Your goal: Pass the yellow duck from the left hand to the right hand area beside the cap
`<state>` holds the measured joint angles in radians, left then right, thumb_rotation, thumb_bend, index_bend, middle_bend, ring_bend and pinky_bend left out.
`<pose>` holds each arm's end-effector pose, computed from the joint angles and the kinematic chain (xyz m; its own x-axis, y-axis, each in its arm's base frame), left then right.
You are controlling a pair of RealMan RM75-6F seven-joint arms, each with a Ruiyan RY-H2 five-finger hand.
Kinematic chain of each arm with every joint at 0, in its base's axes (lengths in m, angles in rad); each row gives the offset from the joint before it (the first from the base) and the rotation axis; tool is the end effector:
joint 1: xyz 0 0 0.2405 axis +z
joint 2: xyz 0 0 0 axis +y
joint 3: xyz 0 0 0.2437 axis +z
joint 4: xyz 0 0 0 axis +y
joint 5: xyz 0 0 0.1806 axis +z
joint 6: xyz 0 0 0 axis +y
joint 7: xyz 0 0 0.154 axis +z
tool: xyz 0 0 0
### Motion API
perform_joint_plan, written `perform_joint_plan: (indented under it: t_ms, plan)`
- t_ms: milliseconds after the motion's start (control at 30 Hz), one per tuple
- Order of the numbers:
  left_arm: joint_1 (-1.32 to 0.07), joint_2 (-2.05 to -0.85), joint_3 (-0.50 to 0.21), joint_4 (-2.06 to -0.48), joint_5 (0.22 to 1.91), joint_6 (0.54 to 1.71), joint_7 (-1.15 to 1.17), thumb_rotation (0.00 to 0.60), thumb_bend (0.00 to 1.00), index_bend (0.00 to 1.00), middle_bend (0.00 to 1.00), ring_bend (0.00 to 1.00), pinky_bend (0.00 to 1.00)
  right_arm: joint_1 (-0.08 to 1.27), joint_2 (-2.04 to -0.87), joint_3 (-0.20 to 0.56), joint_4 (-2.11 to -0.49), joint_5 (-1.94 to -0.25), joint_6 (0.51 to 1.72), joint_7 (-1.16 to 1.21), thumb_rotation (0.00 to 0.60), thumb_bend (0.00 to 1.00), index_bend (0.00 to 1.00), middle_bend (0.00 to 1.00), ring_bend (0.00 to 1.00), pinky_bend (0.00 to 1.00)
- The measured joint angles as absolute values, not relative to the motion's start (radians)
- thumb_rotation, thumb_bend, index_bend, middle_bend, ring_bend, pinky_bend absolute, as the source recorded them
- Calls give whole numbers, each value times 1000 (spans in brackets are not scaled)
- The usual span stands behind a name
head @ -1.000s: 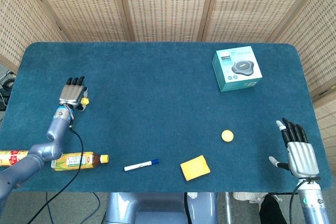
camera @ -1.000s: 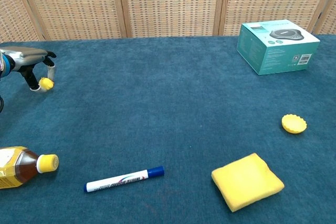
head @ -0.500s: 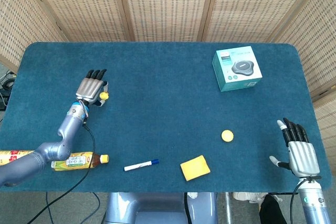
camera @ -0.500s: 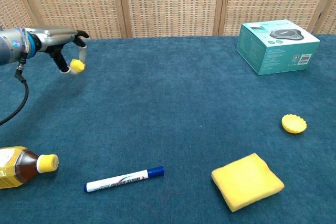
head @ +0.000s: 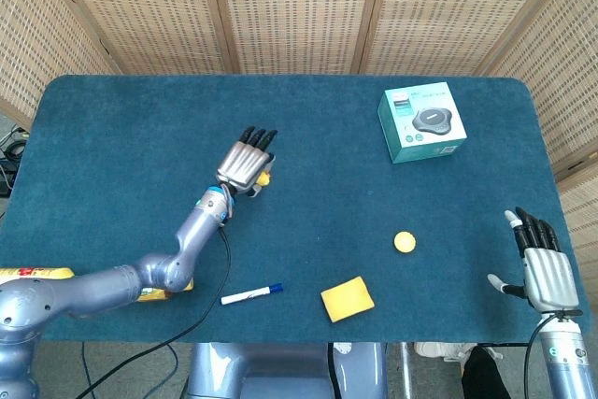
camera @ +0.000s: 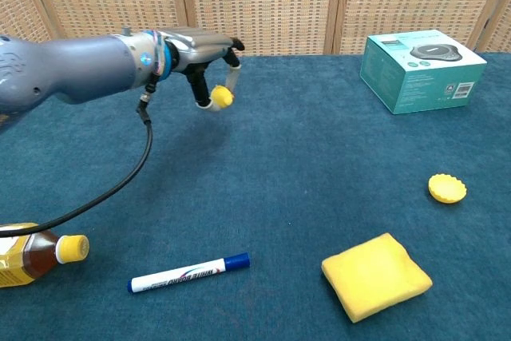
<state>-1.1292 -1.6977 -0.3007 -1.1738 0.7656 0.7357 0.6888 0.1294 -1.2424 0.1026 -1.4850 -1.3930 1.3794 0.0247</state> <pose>-0.0424 0.4183 -0.0227 0.6711 0.1672 0.7223 0.7007 -0.4612 -0.5443 -0.3097 -0.2109 0.1532 0.3539 -0.0358 0.9346 -0.9323 0.0669 0.3556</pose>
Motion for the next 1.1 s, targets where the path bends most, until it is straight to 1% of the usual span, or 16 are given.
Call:
perform_joint_plan:
  t_ms: [267, 500, 800, 1100]
  plan:
    - [-1259, -1800, -313, -1122, 661, 732, 786, 600, 288, 484, 0, 0, 0, 130, -1236, 111, -1468, -1370, 1363, 54, 600, 0, 47, 0, 0, 0]
    - [-1343, -1889, -312, -1030, 594, 703, 819, 600, 288, 478, 0, 0, 0, 127, -1231, 116, -1459, -1353, 1356, 70, 600, 0, 47, 0, 0, 0]
    - [-1404, -1963, -299, -932, 570, 665, 828, 600, 289, 465, 0, 0, 0, 114, -1223, 121, -1438, -1332, 1357, 94, 600, 0, 47, 0, 0, 0]
    - [-1422, -2009, -267, -888, 562, 643, 823, 600, 287, 440, 0, 0, 0, 104, -1218, 122, -1431, -1327, 1363, 103, 600, 0, 47, 0, 0, 0]
